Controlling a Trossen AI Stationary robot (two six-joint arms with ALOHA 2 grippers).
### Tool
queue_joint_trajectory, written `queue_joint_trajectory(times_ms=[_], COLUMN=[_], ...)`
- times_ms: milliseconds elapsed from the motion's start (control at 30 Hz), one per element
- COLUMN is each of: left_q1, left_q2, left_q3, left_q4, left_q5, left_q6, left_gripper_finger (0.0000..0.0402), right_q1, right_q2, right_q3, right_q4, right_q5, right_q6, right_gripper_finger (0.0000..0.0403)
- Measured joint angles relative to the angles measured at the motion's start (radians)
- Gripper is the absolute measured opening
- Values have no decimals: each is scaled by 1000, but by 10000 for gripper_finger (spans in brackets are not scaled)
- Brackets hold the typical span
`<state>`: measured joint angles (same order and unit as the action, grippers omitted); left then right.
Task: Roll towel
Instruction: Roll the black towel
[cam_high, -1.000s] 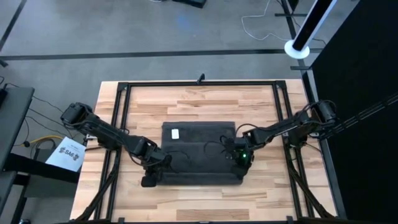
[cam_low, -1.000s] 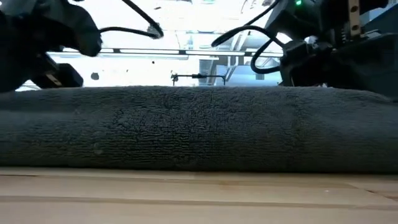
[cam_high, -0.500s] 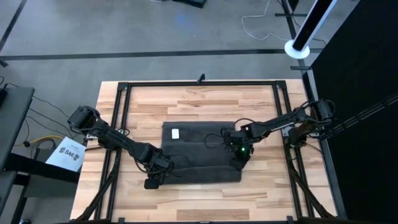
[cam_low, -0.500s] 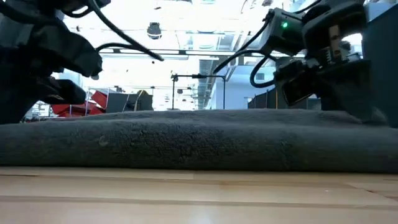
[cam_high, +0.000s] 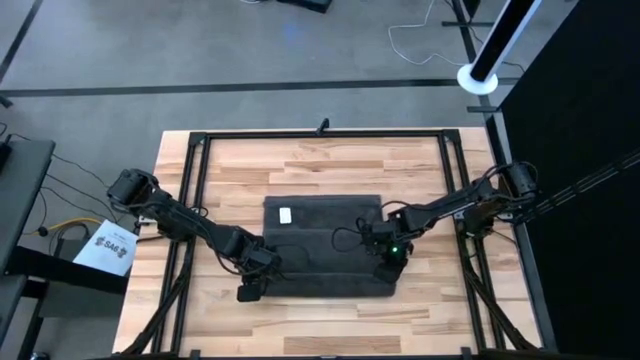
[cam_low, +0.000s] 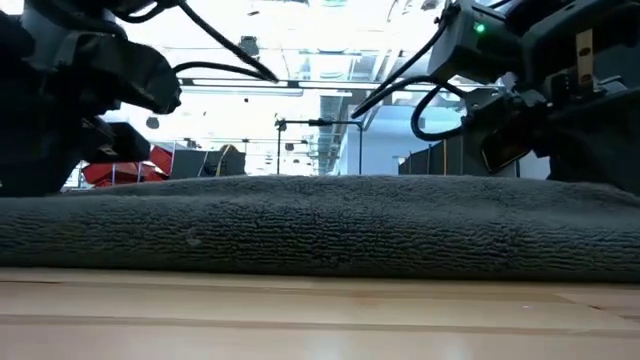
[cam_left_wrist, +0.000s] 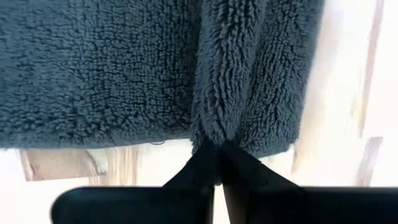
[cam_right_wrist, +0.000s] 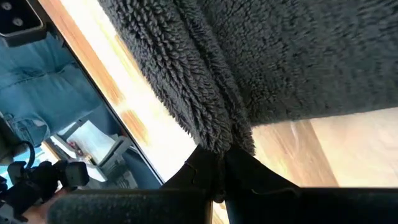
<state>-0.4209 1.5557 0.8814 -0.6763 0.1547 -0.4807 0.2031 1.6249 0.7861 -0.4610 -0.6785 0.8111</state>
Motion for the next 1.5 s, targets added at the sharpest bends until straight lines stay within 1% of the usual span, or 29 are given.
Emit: queue_joint_trajectory(times_ms=[167, 300, 467, 667, 800, 933, 1000, 1133, 1267, 1367, 1500], left_q1=[20, 37, 77, 123, 119, 85, 71, 48, 47, 47, 45], left_q2=[-27, -25, 15, 50, 50, 50, 50, 50, 50, 50, 51], left_q3=[1, 0, 0, 0, 0, 0, 0, 0, 0, 0, -1], left_q4=[23, 35, 37, 40, 38, 35, 36, 18, 10, 5, -41], left_q5=[-26, -26, -28, -27, -26, -16, -14, -11, -4, -2, 5], left_q6=[1, 33, 100, 142, 135, 130, 117, 101, 57, 21, -14], left_gripper_finger=[0, 0, 0, 0, 0, 0, 0, 0, 0, 6, 41], right_q1=[0, -3, -5, 0, 3, 3, 3, 3, 2, -5, -26], right_q2=[0, 0, -1, -1, -1, -1, -1, -1, -1, -6, -6], right_q3=[-53, -63, -73, -99, -96, -93, -93, -93, -85, -66, -10], right_q4=[4, 7, 21, 44, 47, 50, 51, 56, 53, 33, -84], right_q5=[24, 28, 48, 54, 71, 95, 100, 104, 107, 95, 92], right_q6=[29, 30, 32, 52, 29, 11, -1, -35, -51, -64, -111], right_gripper_finger=[4, 4, 4, 4, 4, 6, 24, 73, 110, 123, 126])
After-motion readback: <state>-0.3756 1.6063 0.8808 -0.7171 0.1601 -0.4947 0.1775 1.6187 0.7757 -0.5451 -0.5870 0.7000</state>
